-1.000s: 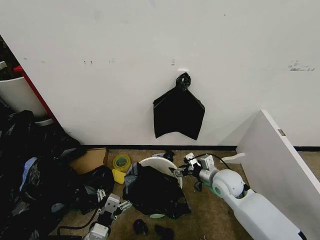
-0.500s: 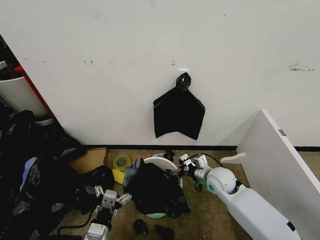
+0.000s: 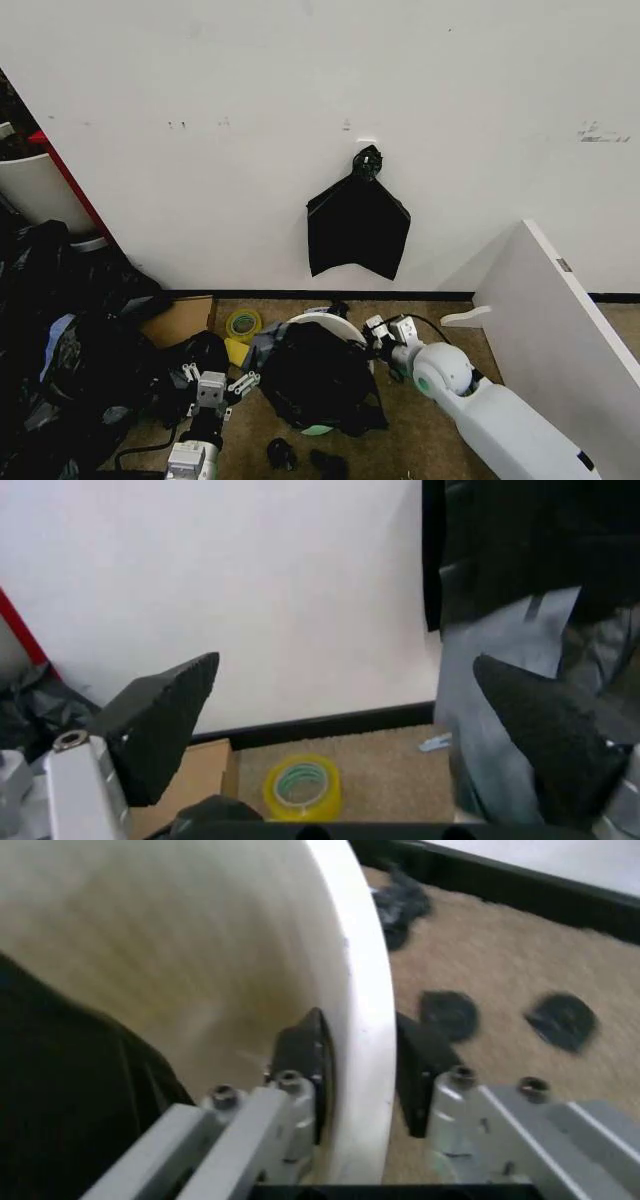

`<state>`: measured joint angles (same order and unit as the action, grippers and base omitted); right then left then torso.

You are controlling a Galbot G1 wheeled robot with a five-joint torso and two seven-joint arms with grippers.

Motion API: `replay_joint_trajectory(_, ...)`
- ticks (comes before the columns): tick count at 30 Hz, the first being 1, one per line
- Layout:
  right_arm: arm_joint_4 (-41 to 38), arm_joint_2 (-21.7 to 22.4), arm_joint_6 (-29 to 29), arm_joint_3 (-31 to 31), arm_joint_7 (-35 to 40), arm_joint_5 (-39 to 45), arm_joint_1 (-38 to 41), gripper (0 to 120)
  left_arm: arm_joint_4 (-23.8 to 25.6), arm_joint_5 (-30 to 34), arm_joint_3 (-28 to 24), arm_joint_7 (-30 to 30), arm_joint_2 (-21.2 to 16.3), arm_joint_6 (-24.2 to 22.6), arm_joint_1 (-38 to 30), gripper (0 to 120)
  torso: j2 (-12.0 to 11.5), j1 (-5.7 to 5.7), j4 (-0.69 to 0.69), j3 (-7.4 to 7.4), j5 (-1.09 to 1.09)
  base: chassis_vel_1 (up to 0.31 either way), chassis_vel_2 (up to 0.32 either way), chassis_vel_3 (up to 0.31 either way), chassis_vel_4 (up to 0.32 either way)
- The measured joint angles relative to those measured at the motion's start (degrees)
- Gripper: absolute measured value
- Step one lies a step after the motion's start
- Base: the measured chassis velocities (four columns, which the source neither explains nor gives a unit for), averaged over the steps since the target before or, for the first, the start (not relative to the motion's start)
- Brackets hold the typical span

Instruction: Place the garbage bag over the trash bin.

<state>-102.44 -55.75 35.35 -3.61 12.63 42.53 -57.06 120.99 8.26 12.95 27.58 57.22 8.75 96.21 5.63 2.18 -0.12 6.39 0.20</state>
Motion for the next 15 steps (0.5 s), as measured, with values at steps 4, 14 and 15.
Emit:
replay_joint_trajectory(4,-5.72,0.63,-1.13,0.00,14.29,9.37,-2.44,5,-1.32,1.73,-0.05,0.29,-1.95,-0.80,-3.54,100,0.00,0.00,-0.03,0.00,0.00,0.000,0.000,0.000,0.000)
replay_joint_trajectory(14,-15.83,-11.77,-11.67,9.62,39.89,19.50,-14.69,2,-6.03,4.49,-3.08,0.78,3.37,-3.48,-12.90,100,-0.01,0.00,-0.02,0.00,0.01,0.000,0.000,0.000,0.000)
replay_joint_trajectory(15,-16.07,-13.89,-12.05,10.81,40.94,19.01,-15.81,2,-6.23,4.74,-3.20,0.71,4.25,-4.12,-13.71,100,-0.01,0.00,0.00,0.00,0.00,0.000,0.000,0.000,0.000)
